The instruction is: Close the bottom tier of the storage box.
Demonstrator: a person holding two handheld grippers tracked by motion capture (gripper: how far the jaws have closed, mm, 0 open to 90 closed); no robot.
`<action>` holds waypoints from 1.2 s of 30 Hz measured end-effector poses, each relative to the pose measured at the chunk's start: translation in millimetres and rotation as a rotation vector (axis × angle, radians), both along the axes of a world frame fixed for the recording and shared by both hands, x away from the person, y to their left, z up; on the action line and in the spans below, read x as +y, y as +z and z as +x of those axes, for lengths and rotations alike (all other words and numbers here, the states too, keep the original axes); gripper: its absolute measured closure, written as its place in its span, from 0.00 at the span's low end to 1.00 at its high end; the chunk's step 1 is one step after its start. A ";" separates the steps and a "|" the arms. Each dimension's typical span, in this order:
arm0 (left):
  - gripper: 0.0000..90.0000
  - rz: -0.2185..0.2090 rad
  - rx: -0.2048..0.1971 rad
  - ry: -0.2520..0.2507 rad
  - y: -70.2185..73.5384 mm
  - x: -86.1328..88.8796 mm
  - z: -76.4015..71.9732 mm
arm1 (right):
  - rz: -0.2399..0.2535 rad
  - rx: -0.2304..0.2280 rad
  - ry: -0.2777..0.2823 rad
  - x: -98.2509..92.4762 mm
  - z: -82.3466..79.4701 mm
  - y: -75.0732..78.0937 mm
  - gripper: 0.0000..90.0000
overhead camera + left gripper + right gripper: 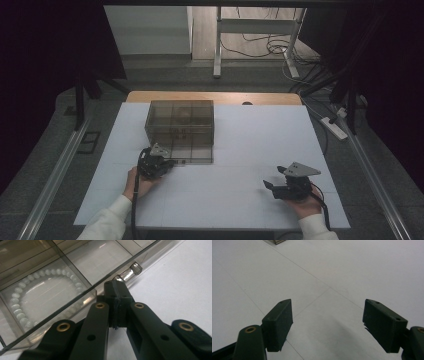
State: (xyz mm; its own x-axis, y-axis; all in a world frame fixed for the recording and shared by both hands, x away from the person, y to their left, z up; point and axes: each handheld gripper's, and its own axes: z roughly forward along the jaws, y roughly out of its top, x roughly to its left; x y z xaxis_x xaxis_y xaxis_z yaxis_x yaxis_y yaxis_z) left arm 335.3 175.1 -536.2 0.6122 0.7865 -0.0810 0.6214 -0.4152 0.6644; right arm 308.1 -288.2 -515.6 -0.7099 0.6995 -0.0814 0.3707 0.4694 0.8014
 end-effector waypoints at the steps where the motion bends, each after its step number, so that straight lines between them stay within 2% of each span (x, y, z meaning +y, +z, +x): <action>1: 0.99 0.000 -0.001 0.001 -0.1 -0.1 0.2 | 0.000 0.000 0.000 0.0 0.0 0.0 0.26; 36: 0.99 -0.008 -0.019 0.049 -2.0 -2.1 15.0 | -0.005 0.001 0.001 1.7 1.2 -1.4 0.26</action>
